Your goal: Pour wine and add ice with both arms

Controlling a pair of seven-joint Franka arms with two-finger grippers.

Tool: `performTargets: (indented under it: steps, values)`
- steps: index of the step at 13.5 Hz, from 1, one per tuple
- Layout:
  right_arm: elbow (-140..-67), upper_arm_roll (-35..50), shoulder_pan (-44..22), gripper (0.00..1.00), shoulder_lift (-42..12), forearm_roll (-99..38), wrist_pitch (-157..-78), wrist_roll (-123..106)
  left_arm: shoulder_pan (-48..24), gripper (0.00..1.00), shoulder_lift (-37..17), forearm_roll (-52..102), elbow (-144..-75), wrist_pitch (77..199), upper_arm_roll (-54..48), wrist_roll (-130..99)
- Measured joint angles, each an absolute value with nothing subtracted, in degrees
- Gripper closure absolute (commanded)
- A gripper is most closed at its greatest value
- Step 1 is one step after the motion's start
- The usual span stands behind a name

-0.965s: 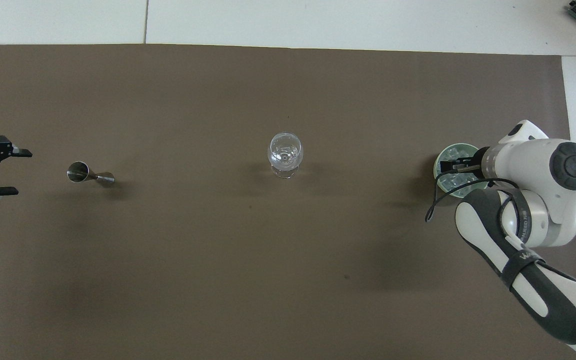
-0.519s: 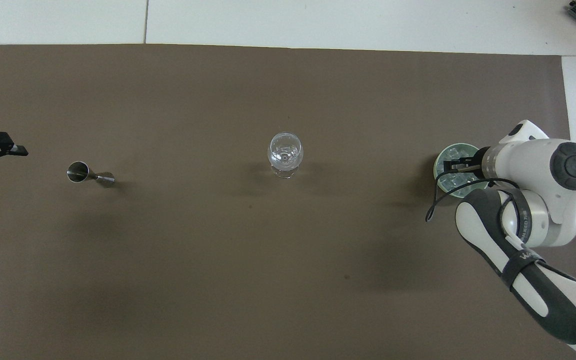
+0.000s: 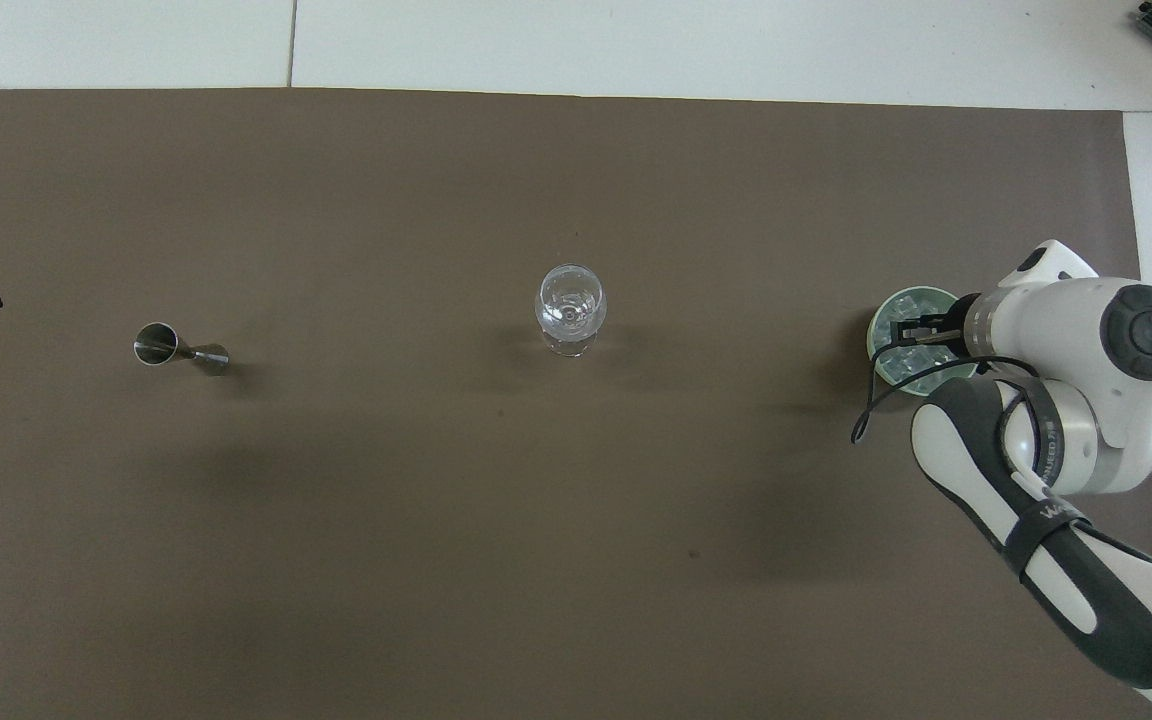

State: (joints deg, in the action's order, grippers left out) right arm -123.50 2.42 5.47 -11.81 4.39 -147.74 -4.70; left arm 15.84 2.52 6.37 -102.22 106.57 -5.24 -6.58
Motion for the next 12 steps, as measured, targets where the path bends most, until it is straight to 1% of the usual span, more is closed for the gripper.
performTargets:
  steps: [3,5,6,7,8,12]
  values:
    - [-123.5,2.42,5.47,0.83,-11.81,4.39,-147.76,-4.7,14.46,0.0,2.69,5.82,-99.64,104.11,-5.25,-3.26]
    - [-123.5,2.42,5.47,0.96,-11.74,4.39,-147.81,-4.69,11.38,0.0,2.75,3.27,-98.42,102.94,-4.91,-1.09]
    - [-123.5,2.41,5.47,0.97,-11.7,4.39,-147.81,-4.69,9.13,0.0,2.78,2.25,-97.77,102.01,-4.32,-0.98]
    - [-123.5,2.42,5.48,1.0,-11.7,4.39,-147.81,-4.69,6.86,0.0,2.82,1.66,-97.06,100.87,-3.63,-0.96]
    - [-123.49,2.42,5.47,1.0,-11.7,4.39,-147.83,-4.69,5.32,0.0,2.86,1.44,-96.42,99.87,-3.2,-0.93]
    - [-122.08,2.68,5.31,1.0,-10.93,4.39,-148.04,-4.69,3.81,0.0,3.0,1.41,-93.09,94.37,-3.05,-0.5]
